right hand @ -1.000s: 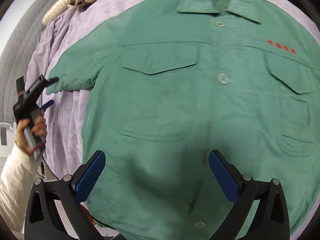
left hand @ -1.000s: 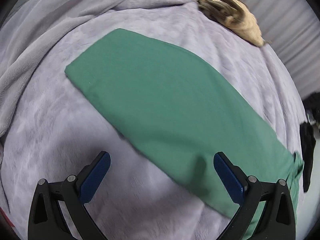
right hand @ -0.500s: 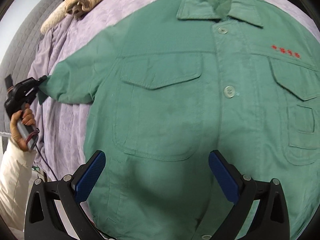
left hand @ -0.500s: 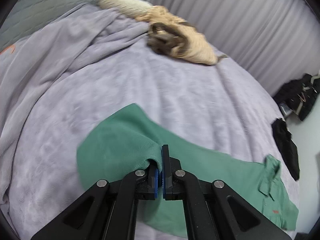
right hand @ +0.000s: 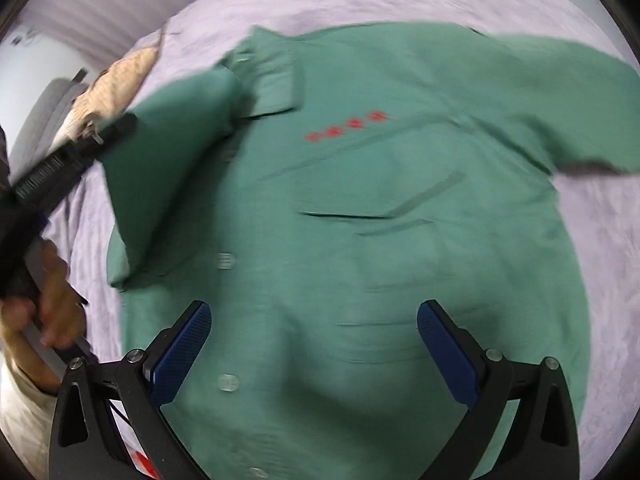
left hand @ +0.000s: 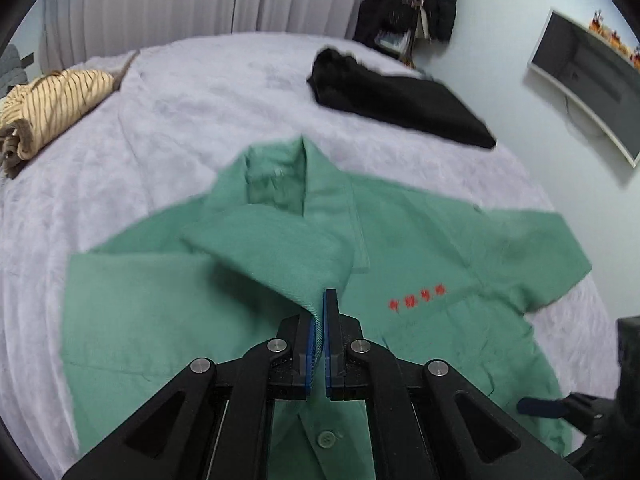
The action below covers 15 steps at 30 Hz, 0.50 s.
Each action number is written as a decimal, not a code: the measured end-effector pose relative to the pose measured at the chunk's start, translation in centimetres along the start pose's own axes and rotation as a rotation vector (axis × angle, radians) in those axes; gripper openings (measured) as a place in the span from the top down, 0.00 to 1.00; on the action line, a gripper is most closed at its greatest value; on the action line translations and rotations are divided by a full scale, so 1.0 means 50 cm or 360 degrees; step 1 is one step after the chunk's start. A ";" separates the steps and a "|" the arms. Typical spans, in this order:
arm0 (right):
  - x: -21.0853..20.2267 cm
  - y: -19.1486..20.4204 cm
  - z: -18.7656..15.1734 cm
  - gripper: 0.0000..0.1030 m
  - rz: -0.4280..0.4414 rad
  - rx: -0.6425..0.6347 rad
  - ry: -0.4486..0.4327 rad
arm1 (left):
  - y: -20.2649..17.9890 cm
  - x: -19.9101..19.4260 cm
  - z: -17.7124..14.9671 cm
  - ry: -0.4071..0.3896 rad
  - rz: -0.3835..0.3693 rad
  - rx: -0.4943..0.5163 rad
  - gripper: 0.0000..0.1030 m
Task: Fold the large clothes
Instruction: 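Fold the held sleeve across the jacket body with the left gripper, release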
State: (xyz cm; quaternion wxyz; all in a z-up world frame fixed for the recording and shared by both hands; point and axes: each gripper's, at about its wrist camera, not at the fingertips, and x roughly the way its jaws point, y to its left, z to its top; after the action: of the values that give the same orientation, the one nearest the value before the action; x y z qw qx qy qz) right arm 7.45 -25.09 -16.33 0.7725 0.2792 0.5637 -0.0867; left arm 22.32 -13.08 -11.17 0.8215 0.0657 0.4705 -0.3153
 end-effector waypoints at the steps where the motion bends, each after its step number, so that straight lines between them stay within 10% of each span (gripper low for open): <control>1: 0.000 -0.025 0.004 0.00 -0.0007 0.0033 0.0011 | -0.010 0.029 -0.016 0.0078 0.0037 0.0004 0.97; 4: 0.001 -0.078 -0.001 0.00 -0.0031 0.0094 0.0023 | -0.023 0.071 -0.068 0.0230 0.0173 0.0057 0.97; 6: -0.003 -0.088 -0.003 0.00 -0.0055 0.0092 0.0018 | -0.018 0.055 -0.088 0.0228 0.0203 0.0080 0.59; 7: -0.007 -0.090 0.001 0.00 -0.0070 0.0078 0.0011 | -0.014 0.041 -0.091 0.0231 0.0244 0.0090 0.07; 8: -0.011 -0.087 0.005 0.00 -0.0082 0.0058 0.0001 | -0.009 0.023 -0.099 0.0196 0.0284 0.0097 0.00; 15: 0.000 0.081 0.085 0.00 -0.0118 -0.0371 -0.0125 | 0.163 -0.109 -0.155 0.0082 0.0625 -0.0062 0.00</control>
State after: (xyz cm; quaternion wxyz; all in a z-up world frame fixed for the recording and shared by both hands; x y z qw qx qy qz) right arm 12.77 -23.98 -14.09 0.8174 0.1628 0.5493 -0.0599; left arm 19.42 -1.01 -12.54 0.8560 0.1485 0.4756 -0.1379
